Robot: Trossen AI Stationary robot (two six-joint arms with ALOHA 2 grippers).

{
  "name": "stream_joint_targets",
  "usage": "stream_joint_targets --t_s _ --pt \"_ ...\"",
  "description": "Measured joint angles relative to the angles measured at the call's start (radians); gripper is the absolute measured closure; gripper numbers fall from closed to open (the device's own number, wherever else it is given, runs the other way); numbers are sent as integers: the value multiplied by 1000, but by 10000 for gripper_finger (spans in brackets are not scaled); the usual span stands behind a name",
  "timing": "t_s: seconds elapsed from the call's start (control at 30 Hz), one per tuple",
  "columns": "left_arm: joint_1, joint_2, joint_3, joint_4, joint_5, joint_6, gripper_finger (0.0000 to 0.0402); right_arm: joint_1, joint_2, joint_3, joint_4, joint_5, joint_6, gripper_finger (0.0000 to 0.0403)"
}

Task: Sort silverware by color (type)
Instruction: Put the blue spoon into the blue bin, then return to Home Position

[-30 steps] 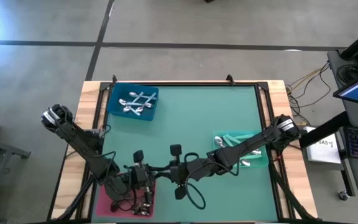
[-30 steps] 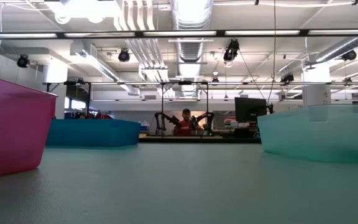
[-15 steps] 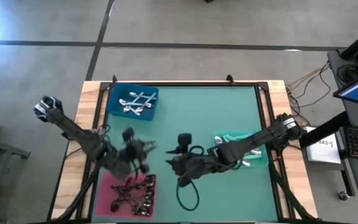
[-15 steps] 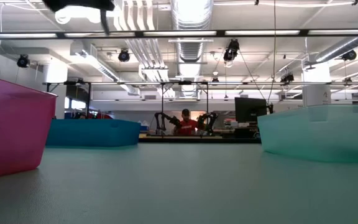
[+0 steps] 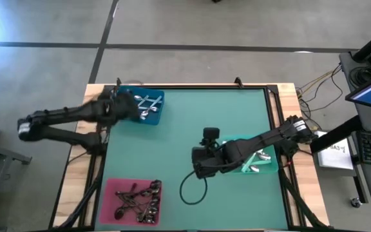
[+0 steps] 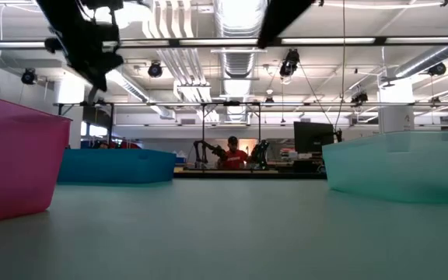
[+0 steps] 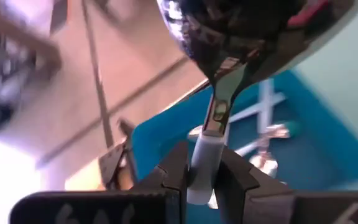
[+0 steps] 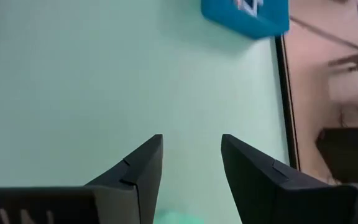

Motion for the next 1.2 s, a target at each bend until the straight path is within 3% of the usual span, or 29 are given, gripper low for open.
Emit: stream_joint_targets --t_s 0.07,0.2,0.3,0.4,0.57,0.83,0.9,1.1,1.2 --pt "159 -6 -16 66 95 90 371 -15 0 -34 -12 3 15 249" --pt "434 5 -91 303 420 293 371 -49 0 -94 -31 4 34 255" --pt "576 27 -154 480 652 362 371 -74 0 -135 -34 5 53 257" --pt "654 52 -185 553 742 403 359 -95 -3 -173 -42 4 68 256" --pt "677 94 -196 551 742 499 324 -131 -10 -202 -59 4 97 256" --pt "672 159 -167 557 769 523 317 -176 -11 -204 -61 6 111 257" --pt "672 168 -150 560 844 524 317 -185 -11 -204 -80 6 108 257" --pt "627 161 -114 628 1233 500 316 -200 -21 -207 -197 -1 178 259" --pt "560 137 -114 690 1288 476 315 -193 -76 -240 -176 -1 185 257"
